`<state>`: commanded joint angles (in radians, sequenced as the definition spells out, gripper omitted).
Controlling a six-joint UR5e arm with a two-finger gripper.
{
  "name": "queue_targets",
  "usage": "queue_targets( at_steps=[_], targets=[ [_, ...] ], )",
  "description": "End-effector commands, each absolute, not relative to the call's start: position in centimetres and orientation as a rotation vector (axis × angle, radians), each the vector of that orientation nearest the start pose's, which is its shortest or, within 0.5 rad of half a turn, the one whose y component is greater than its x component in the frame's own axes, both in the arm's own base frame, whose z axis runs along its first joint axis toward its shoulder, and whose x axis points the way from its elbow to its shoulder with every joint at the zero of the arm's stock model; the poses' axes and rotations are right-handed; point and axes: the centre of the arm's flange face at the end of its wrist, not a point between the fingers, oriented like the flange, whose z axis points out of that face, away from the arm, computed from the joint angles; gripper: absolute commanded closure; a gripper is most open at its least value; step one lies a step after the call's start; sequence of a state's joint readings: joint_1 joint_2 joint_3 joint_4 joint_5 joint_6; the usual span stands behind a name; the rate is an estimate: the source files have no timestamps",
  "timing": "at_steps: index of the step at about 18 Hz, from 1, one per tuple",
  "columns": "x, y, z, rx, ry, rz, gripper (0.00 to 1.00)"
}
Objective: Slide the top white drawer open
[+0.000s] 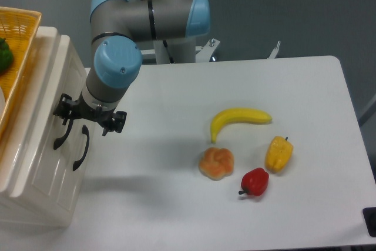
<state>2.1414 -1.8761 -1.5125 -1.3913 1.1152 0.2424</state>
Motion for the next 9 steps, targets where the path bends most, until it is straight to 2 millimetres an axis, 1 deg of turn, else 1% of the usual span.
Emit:
queue_targets(
  at_steps=[9],
  targets=[
    [-17.48,60.15,37.28,-2.912,-0.508,-0.668,0.00]
  ],
)
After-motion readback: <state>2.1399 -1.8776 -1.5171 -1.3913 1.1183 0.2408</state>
